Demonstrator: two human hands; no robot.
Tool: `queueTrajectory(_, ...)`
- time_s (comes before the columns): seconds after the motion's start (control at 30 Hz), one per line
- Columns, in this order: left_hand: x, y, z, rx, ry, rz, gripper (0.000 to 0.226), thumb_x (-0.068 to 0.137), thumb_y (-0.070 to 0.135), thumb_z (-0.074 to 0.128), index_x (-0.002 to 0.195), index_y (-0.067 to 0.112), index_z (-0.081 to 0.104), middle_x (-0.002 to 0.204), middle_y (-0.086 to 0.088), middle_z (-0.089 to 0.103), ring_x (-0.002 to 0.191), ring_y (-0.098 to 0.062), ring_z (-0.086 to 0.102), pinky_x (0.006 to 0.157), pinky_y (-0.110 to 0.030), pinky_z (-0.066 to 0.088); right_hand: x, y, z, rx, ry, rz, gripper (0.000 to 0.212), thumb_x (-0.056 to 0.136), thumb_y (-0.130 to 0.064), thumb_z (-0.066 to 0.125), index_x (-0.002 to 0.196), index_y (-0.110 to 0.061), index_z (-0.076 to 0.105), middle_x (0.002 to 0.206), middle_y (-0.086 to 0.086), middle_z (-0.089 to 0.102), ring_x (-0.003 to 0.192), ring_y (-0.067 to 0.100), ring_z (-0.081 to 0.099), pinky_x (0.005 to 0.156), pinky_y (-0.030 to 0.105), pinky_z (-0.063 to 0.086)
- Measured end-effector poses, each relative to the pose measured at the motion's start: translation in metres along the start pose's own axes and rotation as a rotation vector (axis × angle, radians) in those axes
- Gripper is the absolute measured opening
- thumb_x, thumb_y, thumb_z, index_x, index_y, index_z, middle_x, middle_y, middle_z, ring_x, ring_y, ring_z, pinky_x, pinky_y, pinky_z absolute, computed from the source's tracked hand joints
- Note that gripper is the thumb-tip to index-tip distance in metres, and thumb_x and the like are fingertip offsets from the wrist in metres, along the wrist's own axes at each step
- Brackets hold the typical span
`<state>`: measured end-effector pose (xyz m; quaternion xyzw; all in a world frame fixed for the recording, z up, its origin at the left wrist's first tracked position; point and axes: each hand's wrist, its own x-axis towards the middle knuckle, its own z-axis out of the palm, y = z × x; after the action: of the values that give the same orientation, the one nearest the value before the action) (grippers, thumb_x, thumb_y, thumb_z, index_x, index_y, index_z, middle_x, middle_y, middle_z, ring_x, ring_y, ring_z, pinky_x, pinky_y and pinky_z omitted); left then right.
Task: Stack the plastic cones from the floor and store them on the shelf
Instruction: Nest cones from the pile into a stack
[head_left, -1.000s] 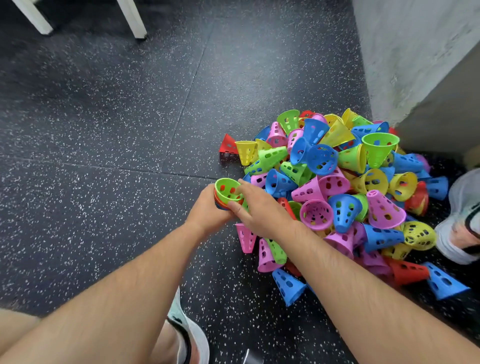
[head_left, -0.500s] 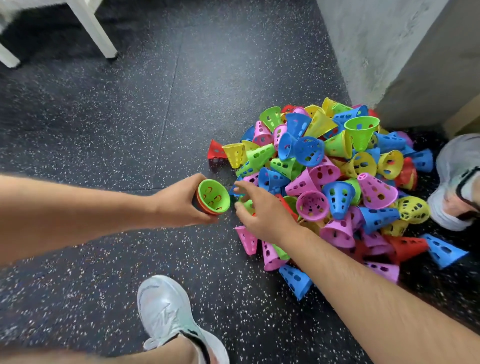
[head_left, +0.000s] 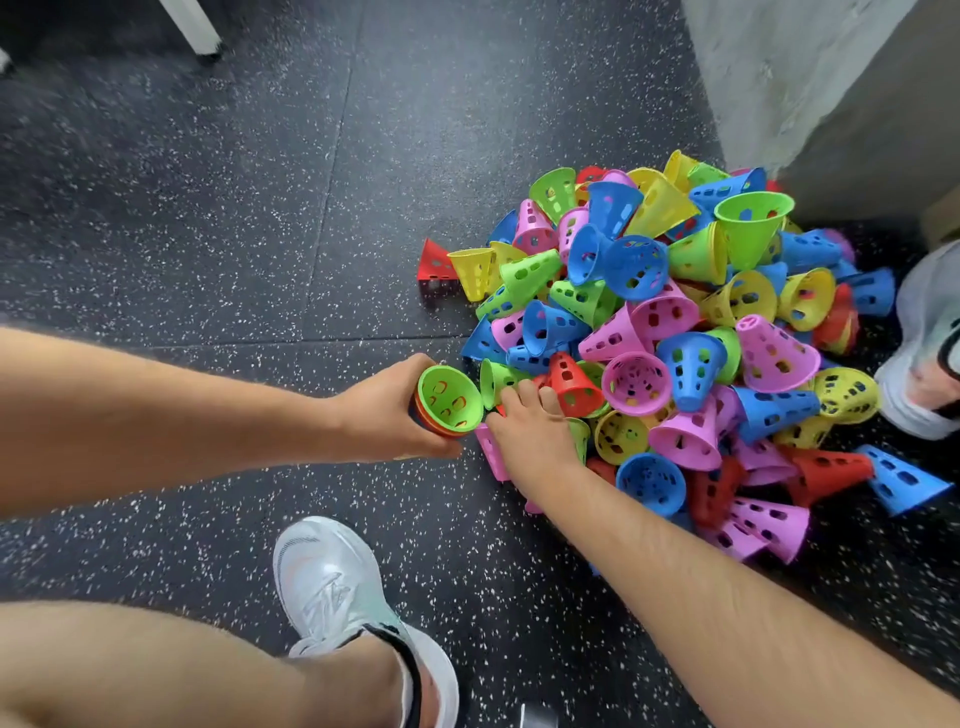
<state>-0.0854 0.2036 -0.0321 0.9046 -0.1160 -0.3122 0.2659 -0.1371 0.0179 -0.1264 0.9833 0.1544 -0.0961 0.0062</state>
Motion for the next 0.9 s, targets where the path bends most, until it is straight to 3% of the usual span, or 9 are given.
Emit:
queueTrajectory(0.13,0.000,0.000,0.000,-0.027,-0.002,-0.034,0.067,0.063,0.032,0.096,0.113,0.028,0.053,0.099,0.008,0.070,0.090,-0.012,0.069,0.076,-0.030,0.057,-0.004,0.006,-0.001,0.158,-0.025,-0.016,0.028,0.091,-0.016,0.053,0.118,-0.021,0.062,0.121,0.005,0.050,0.121,0.032,0.039,0.099,0.044,0.028)
queueTrajectory(0.3,-0.004,0.003,0.002,-0.030,0.005,-0.046,0.065,0.065,0.031,0.096,0.114,0.026,0.053,0.099,0.007,0.070,0.088,-0.011,0.068,0.075,-0.027,0.056,-0.004,0.014,-0.007,0.640,0.343,0.150,0.012,0.096,-0.023,0.059,0.098,-0.014,0.066,0.095,0.005,0.053,0.092,0.027,0.047,0.081,0.044,0.045)
queueTrajectory(0.5,-0.012,0.003,0.002,-0.037,0.005,-0.064,0.067,0.065,0.033,0.096,0.114,0.026,0.052,0.099,0.007,0.070,0.091,-0.012,0.069,0.078,-0.033,0.059,-0.006,0.022,-0.040,0.916,0.657,0.166,0.014,0.098,-0.019,0.059,0.103,-0.010,0.068,0.107,0.008,0.053,0.099,0.028,0.054,0.089,0.039,0.049)
queueTrajectory(0.63,-0.020,0.008,-0.002,-0.073,0.013,-0.040,0.066,0.065,0.028,0.096,0.114,0.027,0.052,0.100,0.005,0.070,0.091,-0.015,0.070,0.080,-0.037,0.060,-0.012,0.016,-0.056,0.884,0.707,0.065,0.016,0.098,-0.019,0.059,0.104,-0.008,0.070,0.111,0.010,0.058,0.106,0.028,0.056,0.096,0.031,0.046)
queueTrajectory(0.77,-0.032,0.010,-0.006,-0.114,0.031,-0.029,0.067,0.066,0.027,0.095,0.116,0.028,0.052,0.101,0.008,0.070,0.092,-0.008,0.069,0.079,-0.026,0.058,-0.016,0.015,-0.073,0.902,0.809,0.093,0.015,0.098,-0.015,0.061,0.104,-0.005,0.070,0.111,0.012,0.056,0.105,0.026,0.056,0.093,0.037,0.050)
queueTrajectory(0.9,-0.039,0.011,-0.005,-0.185,0.057,-0.015,0.055,0.069,0.014,0.092,0.110,0.025,0.057,0.096,0.000,0.074,0.081,-0.005,0.068,0.074,-0.023,0.056,-0.023,0.002,-0.077,0.840,0.756,-0.116,0.013,0.096,-0.011,0.062,0.103,-0.003,0.069,0.112,0.014,0.058,0.104,0.030,0.058,0.094,0.040,0.048)
